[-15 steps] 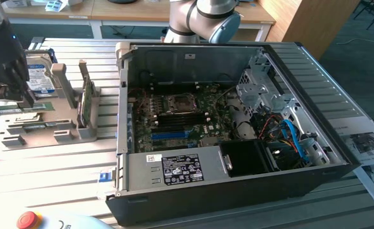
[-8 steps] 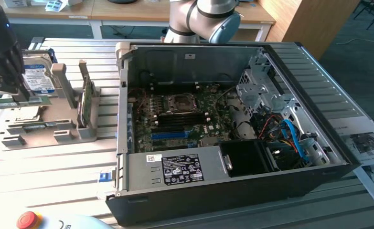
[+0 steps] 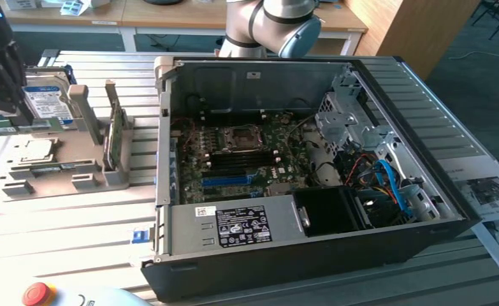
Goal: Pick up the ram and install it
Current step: 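Pick up the ram and move it above insertion slot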
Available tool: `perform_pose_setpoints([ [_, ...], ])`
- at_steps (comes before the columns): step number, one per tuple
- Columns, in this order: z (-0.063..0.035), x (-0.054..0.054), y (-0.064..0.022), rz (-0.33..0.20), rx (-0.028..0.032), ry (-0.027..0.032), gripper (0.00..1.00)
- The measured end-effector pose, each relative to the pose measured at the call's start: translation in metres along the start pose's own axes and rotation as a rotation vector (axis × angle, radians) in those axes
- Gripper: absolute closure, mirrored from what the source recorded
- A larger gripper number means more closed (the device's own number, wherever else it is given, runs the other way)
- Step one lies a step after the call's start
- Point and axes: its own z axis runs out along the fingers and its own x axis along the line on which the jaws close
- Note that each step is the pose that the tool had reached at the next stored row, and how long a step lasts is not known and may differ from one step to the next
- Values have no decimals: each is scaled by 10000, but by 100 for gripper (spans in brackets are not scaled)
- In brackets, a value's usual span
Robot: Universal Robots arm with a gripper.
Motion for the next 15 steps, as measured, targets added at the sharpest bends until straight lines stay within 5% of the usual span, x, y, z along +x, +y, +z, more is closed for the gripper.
perform_pose_setpoints([
  [4, -99, -2, 3, 0, -3, -1, 88],
  [7, -360, -8, 9, 1, -30, -1, 88],
  [15, -413, -9, 10, 1, -33, -2, 88],
])
